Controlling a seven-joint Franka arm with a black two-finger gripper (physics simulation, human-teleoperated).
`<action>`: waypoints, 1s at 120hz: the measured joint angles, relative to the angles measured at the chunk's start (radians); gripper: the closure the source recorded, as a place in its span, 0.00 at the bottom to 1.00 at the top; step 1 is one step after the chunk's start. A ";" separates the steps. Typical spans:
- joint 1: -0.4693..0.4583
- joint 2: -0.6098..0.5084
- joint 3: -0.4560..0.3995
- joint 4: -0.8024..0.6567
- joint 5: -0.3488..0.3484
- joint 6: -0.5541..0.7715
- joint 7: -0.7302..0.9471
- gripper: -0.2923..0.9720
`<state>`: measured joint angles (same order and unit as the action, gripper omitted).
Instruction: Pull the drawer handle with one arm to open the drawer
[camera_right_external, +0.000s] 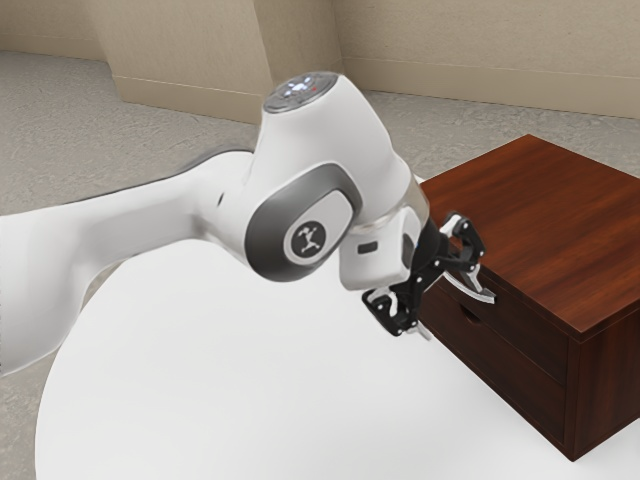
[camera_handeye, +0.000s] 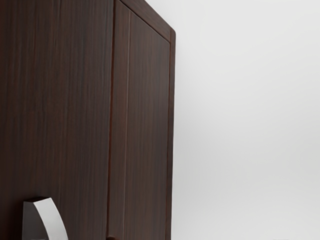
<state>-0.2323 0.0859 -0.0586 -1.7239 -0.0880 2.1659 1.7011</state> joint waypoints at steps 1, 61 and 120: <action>0.000 0.000 0.000 0.000 0.000 0.001 0.000 0.33; 0.003 0.002 0.032 -0.002 0.001 0.018 0.004 0.37; 0.003 -0.003 0.038 -0.051 0.000 0.035 0.007 0.32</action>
<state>-0.2295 0.0832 -0.0210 -1.7751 -0.0884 2.2014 1.7078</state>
